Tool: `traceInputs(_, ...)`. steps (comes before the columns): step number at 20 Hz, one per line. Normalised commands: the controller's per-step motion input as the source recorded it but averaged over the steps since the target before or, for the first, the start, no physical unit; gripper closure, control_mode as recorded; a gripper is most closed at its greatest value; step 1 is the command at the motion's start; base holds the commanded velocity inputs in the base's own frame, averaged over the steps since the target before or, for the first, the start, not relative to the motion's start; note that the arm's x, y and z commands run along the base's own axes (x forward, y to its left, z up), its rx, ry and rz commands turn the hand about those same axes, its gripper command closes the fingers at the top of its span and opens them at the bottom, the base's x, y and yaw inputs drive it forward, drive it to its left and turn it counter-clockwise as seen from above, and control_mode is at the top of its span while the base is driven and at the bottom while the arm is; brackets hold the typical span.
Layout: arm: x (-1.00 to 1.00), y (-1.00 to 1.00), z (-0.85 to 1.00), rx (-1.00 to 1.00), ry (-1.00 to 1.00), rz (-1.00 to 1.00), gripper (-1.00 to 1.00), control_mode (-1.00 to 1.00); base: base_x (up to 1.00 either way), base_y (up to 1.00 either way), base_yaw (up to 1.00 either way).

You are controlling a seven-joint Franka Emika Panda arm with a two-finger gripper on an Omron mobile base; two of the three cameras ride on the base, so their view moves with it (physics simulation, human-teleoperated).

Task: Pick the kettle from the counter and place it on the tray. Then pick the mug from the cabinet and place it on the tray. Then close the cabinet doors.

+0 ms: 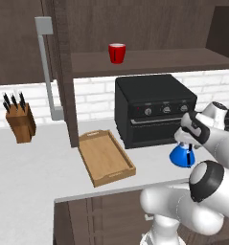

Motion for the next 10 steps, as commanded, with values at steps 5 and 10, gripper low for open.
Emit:
traceInputs(5, 0.0, 0.0, 0.0, 0.0, 0.0, 0.0, 1.0, -1.0, 0.0, 0.0, 0.0)
traceInputs(10, -0.29, 0.15, 0.27, 0.0, -0.08, 0.05, 1.0, -1.0, 0.0, 0.0, 0.0)
